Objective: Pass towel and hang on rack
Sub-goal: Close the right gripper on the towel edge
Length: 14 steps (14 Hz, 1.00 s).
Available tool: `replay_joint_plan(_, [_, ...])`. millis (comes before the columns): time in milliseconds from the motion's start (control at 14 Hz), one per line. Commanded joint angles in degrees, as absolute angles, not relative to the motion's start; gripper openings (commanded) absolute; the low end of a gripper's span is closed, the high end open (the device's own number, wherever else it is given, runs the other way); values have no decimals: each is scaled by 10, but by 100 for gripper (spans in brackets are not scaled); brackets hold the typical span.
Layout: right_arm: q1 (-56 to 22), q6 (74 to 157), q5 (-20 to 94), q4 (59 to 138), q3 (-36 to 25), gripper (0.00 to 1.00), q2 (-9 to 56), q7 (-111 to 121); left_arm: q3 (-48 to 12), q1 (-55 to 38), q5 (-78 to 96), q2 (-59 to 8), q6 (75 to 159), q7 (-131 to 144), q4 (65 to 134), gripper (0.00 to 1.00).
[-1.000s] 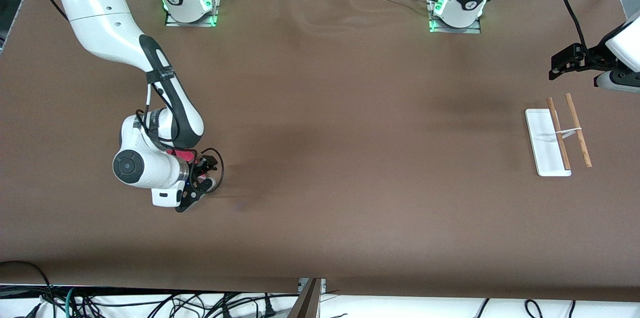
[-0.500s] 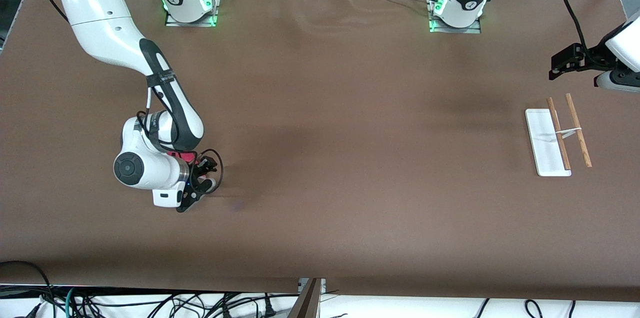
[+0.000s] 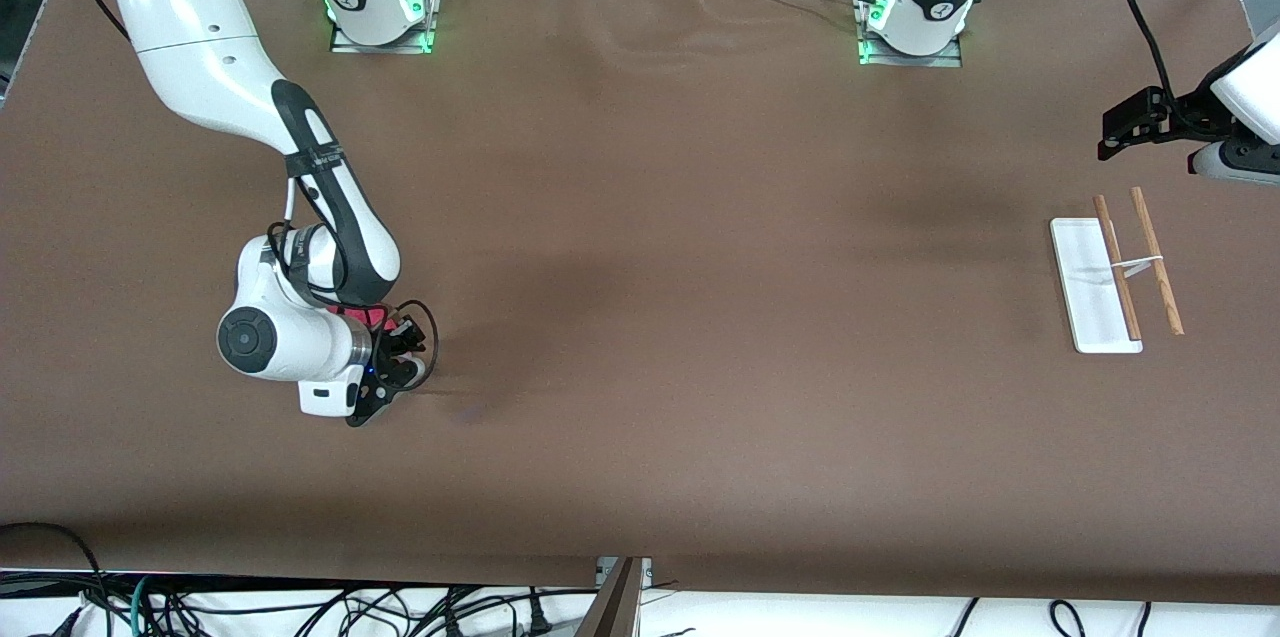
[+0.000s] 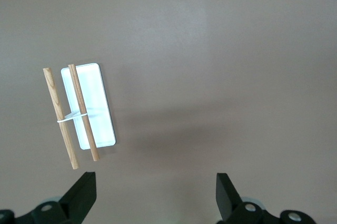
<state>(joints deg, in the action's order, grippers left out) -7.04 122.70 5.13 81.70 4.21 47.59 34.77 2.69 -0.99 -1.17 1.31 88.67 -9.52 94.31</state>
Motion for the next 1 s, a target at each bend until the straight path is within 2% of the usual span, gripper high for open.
replay_joint_plan(0, [-66, 1230, 64, 812, 46, 49, 481, 365, 23, 0, -23, 11, 877, -97, 934, 100])
replay_joint_plan(214, [-66, 1235, 64, 818, 46, 49, 482, 365, 23, 0, -23, 11, 877, -93, 934, 100])
replay_joint_plan(357, [-67, 1251, 65, 830, 46, 42, 481, 367, 22, 0, -22, 11, 877, -92, 934, 100])
replay_joint_plan(429, [-66, 1253, 65, 832, 46, 35, 481, 367, 22, 0, -21, 12, 877, -91, 934, 100])
replay_joint_plan(500, [-66, 1256, 65, 834, 46, 22, 481, 367, 21, 0, -21, 11, 877, -91, 934, 100])
replay_joint_plan(571, [-64, 1253, 65, 834, 46, 0, 479, 368, 22, 0, -21, 11, 877, -92, 934, 100])
replay_joint_plan(929, [-61, 1235, 64, 824, 46, 0, 473, 364, 22, 3, -21, 11, 877, -93, 934, 100])
